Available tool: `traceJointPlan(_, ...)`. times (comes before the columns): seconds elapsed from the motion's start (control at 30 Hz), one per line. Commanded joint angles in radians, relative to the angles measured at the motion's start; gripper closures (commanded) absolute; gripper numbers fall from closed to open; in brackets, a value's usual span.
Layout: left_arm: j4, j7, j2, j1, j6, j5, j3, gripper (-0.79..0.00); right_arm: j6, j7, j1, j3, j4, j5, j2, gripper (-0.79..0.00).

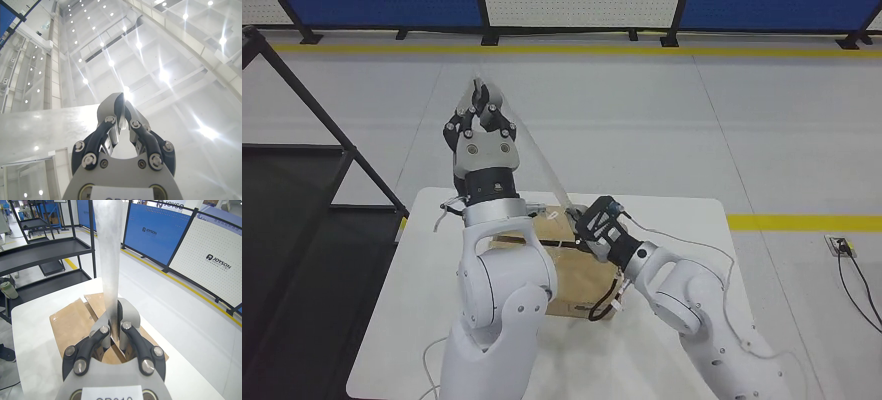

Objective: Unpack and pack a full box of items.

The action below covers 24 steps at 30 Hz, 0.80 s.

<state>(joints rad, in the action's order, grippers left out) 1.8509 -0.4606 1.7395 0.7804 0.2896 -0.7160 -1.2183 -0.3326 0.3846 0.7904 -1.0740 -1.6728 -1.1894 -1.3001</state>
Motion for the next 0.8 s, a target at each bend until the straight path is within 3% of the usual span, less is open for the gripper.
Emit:
traceJointPlan(0.0, 0.014, 0.000, 0.000, 0.012, -0.005, -0.005, -0.016, -0.785, 0.014, 0.038, 0.000, -0.012, -0.018, 0.013, 0.001, 0.000)
traceJointPlan(0.23, 0.079, 0.003, -0.002, 0.074, -0.040, -0.018, -0.070, -0.785, 0.069, 0.142, -0.014, -0.038, -0.075, 0.009, 0.001, 0.000)
traceJointPlan(0.53, 0.203, 0.001, -0.012, 0.195, -0.151, -0.082, -0.171, -0.785, 0.088, 0.308, -0.052, -0.064, -0.137, 0.049, 0.002, 0.000)
traceJointPlan(0.77, 0.275, -0.005, -0.024, 0.291, -0.237, -0.091, -0.268, -0.785, 0.106, 0.516, -0.136, -0.053, -0.134, 0.145, -0.004, 0.000)
